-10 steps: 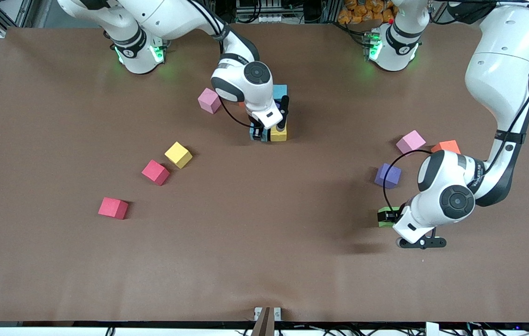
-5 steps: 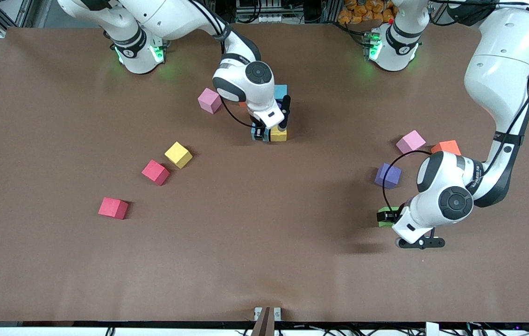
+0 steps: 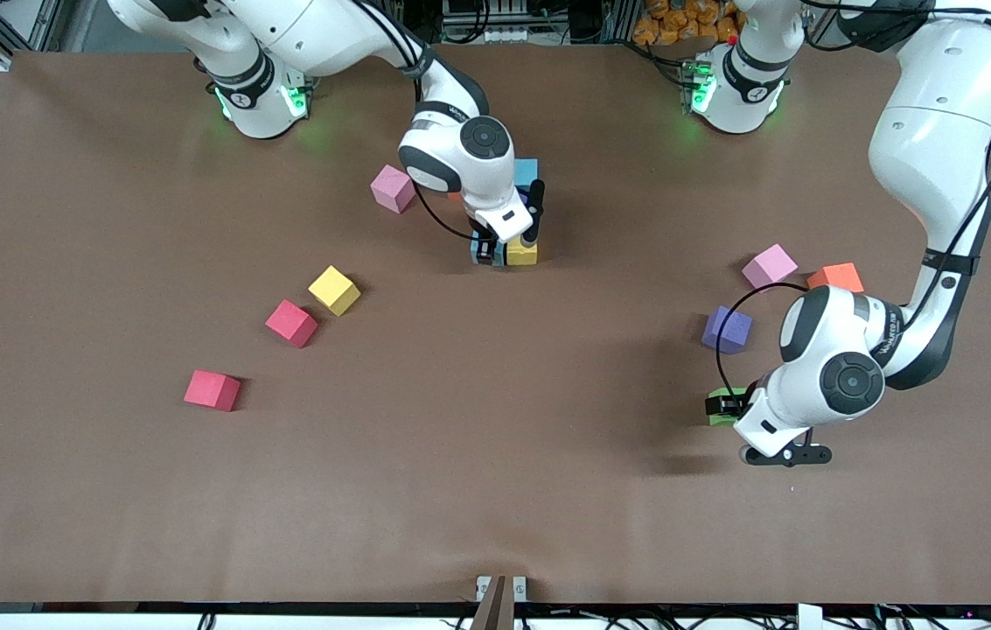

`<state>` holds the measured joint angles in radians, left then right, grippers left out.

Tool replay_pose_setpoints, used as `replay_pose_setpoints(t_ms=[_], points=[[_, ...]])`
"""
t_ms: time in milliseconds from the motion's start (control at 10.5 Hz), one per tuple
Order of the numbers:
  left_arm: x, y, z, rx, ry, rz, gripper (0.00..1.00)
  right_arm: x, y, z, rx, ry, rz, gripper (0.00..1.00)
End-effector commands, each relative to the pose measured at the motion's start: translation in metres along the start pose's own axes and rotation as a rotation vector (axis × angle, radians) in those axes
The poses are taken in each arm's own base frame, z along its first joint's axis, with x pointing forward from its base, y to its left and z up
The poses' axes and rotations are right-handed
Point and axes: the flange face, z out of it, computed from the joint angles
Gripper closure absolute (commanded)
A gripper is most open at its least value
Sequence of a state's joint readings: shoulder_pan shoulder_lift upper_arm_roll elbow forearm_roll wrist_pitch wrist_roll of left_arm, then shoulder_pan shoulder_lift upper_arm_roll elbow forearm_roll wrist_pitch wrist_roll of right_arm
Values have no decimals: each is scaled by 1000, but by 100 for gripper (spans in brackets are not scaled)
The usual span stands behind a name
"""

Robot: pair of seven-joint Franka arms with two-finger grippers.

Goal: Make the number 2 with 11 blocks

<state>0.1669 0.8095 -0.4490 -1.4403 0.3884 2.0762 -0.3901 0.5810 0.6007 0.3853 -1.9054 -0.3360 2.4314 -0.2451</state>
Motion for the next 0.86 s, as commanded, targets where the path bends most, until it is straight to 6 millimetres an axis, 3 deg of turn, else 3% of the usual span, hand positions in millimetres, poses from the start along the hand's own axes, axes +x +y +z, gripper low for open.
replay_pose_setpoints(t_ms=[0, 763], points=[[2, -2, 3, 6, 2, 23, 0, 6, 2, 1, -23, -2, 5, 36], [1, -2, 18, 9, -13, 28, 0, 8, -1, -1, -24, 1, 1, 31]])
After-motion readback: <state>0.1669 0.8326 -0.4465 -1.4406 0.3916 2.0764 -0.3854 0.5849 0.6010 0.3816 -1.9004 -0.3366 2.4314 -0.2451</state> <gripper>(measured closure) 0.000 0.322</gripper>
